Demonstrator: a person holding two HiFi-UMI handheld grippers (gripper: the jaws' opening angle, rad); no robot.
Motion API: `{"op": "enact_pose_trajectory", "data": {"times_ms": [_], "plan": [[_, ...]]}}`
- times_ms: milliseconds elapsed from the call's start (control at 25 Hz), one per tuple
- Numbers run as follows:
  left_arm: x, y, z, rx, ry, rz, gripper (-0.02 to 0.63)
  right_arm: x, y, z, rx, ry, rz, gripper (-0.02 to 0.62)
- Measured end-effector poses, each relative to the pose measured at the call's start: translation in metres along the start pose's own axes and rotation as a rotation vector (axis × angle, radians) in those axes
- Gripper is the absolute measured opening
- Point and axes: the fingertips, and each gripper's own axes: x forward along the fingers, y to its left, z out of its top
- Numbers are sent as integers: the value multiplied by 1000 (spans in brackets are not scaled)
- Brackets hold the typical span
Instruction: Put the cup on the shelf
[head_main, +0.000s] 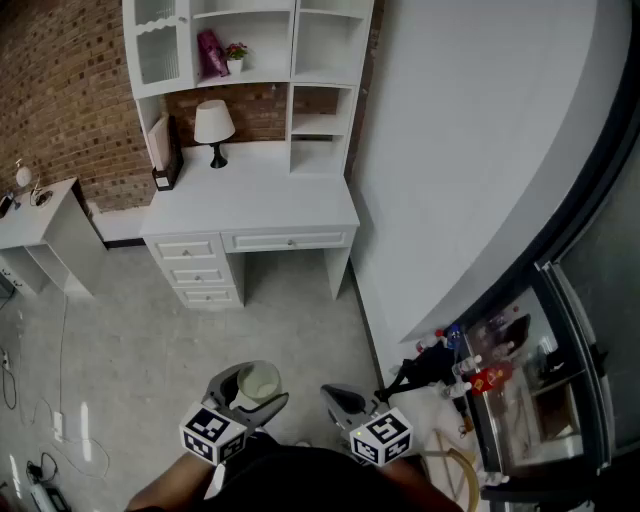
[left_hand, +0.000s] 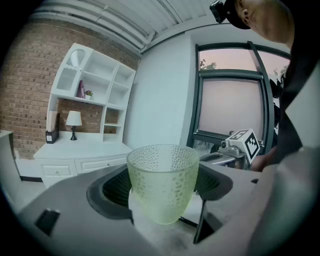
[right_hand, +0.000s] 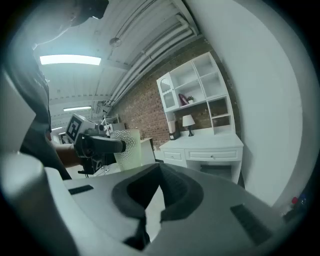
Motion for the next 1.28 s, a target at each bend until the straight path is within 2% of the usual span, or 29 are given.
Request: {"op": "enact_pose_trajectory", "data": {"times_ms": [400, 640, 1280], "plan": [[0, -5, 0, 7, -2, -5, 379, 0, 0, 1, -16, 3, 10, 3], [2, -6, 0, 5, 0, -1, 379, 0, 2, 0, 37, -3, 39, 5], [21, -9, 8, 4, 5, -5, 379, -2, -12, 0, 27, -6, 25, 5]]}}
